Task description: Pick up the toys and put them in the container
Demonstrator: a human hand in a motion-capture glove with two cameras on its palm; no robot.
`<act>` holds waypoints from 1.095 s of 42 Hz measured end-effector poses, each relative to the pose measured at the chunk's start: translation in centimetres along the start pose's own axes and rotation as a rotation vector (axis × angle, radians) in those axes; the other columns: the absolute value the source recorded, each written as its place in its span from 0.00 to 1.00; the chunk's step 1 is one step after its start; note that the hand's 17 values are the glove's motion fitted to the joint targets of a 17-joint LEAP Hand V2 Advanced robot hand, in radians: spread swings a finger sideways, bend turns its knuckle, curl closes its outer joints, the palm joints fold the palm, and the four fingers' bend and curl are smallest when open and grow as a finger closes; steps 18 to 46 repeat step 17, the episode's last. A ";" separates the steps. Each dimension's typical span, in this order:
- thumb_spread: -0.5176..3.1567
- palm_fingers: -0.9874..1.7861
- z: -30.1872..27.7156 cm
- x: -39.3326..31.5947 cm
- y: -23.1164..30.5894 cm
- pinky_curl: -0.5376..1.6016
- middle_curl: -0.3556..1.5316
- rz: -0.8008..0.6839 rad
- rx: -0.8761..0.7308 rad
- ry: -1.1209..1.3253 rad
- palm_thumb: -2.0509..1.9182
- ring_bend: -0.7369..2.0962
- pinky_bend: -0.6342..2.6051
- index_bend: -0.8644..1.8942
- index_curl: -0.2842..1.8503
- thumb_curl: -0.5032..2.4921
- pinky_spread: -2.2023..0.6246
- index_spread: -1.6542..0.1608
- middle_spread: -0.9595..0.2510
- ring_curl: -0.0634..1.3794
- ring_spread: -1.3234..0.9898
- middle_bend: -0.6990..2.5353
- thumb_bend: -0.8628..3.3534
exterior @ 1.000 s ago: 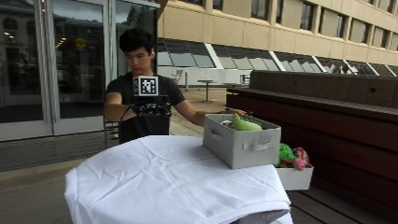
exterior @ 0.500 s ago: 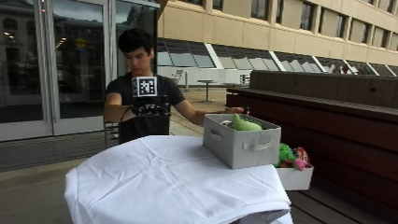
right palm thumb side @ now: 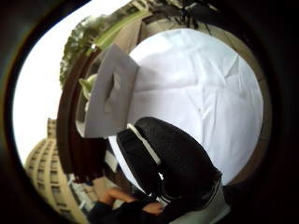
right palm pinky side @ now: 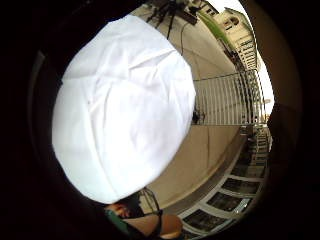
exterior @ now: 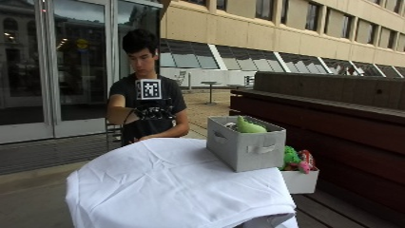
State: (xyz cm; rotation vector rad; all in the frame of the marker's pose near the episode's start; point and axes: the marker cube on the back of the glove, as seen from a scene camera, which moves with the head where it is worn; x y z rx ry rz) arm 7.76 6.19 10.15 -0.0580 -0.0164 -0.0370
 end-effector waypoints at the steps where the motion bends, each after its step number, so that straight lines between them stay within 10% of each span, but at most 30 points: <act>1: 0.45 0.35 0.0 0.0 -0.1 0.41 0.41 -0.003 0.000 0.002 0.49 0.32 0.43 0.38 0.30 0.20 0.78 0.72 0.75 0.20 0.52 0.28 0.19; 9: 0.45 0.35 -0.3 -1.7 0.3 0.41 0.41 0.251 -0.030 0.010 0.49 0.32 0.43 0.37 0.30 0.20 0.78 0.72 0.75 0.20 0.52 0.28 0.19; 15: 0.45 0.34 -0.8 2.6 1.2 0.41 0.41 -0.017 -0.028 0.003 0.49 0.32 0.43 0.38 0.31 0.20 0.78 0.72 0.76 0.20 0.52 0.28 0.19; 17: 0.45 0.34 -1.8 10.5 3.4 0.41 0.41 -0.020 -0.107 0.004 0.49 0.32 0.43 0.38 0.31 0.20 0.78 0.72 0.76 0.20 0.52 0.28 0.19; 46: 0.45 0.34 -1.8 10.5 3.4 0.41 0.41 -0.020 -0.107 0.004 0.49 0.32 0.43 0.38 0.31 0.20 0.78 0.72 0.76 0.20 0.52 0.28 0.19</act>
